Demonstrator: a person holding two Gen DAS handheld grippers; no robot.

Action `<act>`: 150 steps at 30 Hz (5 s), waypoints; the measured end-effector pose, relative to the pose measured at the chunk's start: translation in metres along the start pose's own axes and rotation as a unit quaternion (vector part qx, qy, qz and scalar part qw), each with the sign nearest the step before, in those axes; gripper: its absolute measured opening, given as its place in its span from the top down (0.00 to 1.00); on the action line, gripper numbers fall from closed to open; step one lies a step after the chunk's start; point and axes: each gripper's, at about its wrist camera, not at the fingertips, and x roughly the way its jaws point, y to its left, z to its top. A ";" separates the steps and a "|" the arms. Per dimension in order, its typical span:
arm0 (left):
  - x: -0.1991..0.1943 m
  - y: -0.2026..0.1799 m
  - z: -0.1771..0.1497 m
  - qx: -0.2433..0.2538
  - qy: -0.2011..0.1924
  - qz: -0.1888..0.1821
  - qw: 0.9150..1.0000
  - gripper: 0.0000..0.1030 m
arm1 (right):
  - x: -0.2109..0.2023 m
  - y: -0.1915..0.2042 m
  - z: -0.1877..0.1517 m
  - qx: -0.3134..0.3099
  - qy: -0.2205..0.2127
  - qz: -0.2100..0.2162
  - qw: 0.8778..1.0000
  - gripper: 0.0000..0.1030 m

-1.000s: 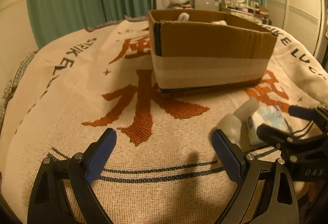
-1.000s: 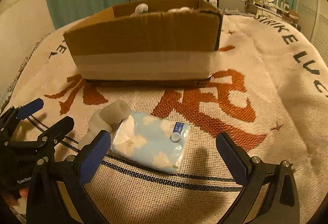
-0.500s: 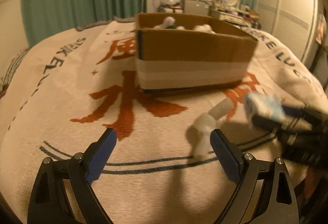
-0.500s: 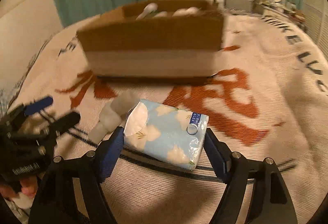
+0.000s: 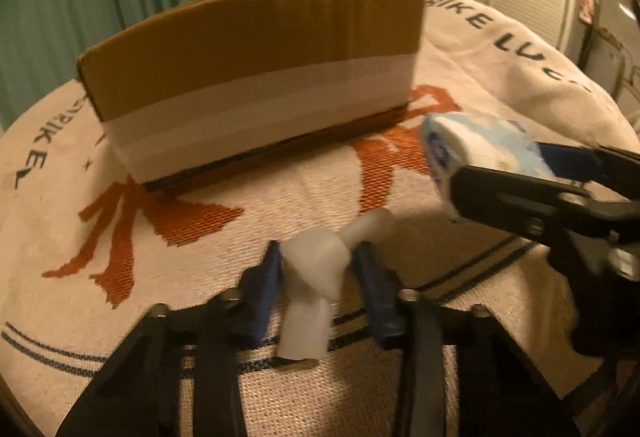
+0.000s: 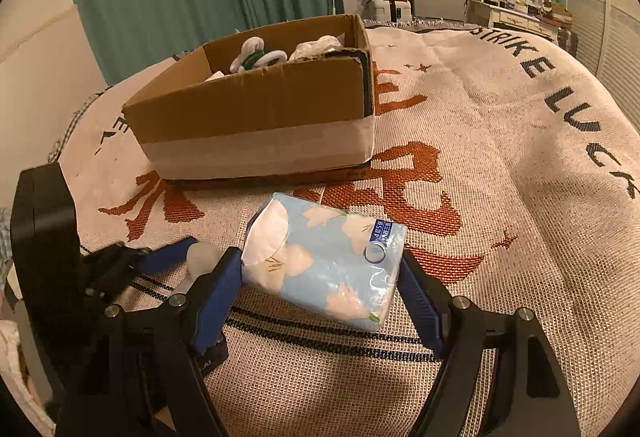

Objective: Organize soft objects

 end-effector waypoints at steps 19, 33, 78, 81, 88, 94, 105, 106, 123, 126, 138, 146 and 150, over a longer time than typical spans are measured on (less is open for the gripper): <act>-0.075 0.025 -0.002 -0.037 -0.042 0.007 0.998 0.72 | -0.050 0.013 -0.002 -0.006 -0.040 -0.026 0.999 0.26; -0.131 0.059 0.048 -0.043 -0.104 0.033 0.993 0.72 | -0.111 0.045 0.050 -0.057 -0.108 -0.016 0.992 0.26; 0.008 0.103 0.178 -0.064 -0.067 0.066 0.994 0.26 | 0.065 0.013 0.233 -0.082 -0.087 0.005 0.993 0.13; -0.019 0.101 0.181 -0.067 -0.091 0.071 0.991 0.25 | 0.042 0.012 0.235 -0.076 -0.101 0.000 0.992 0.13; -0.126 0.091 0.194 -0.064 -0.180 0.101 0.976 0.24 | -0.058 0.016 0.241 -0.064 -0.159 -0.010 0.985 0.13; -0.252 0.082 0.187 -0.069 -0.294 0.127 0.945 0.10 | -0.183 0.036 0.232 -0.076 -0.248 -0.005 0.966 0.06; -0.367 0.070 0.126 -0.070 -0.409 0.141 0.899 0.10 | -0.325 0.067 0.173 -0.107 -0.359 -0.004 0.927 0.00; -0.368 0.068 0.121 -0.069 -0.412 0.143 0.897 0.10 | -0.331 0.070 0.165 -0.110 -0.364 -0.007 0.925 0.00; -0.219 0.056 0.062 -0.067 -0.287 0.164 0.942 0.10 | -0.181 0.051 0.064 -0.058 -0.261 -0.018 0.963 0.00; -0.203 0.060 0.056 -0.076 -0.271 0.159 0.946 0.10 | -0.160 0.048 0.049 -0.075 -0.257 -0.039 0.963 0.00; -0.203 0.065 0.036 -0.088 -0.268 0.152 0.947 0.10 | -0.140 0.040 0.051 -0.055 -0.242 -0.028 0.968 0.00; -0.201 0.063 0.034 -0.080 -0.264 0.156 0.948 0.10 | -0.149 0.043 0.051 -0.058 -0.249 -0.033 0.966 0.00; -0.199 0.063 0.035 -0.081 -0.257 0.154 0.951 0.10 | -0.149 0.044 0.050 -0.057 -0.248 -0.031 0.967 0.00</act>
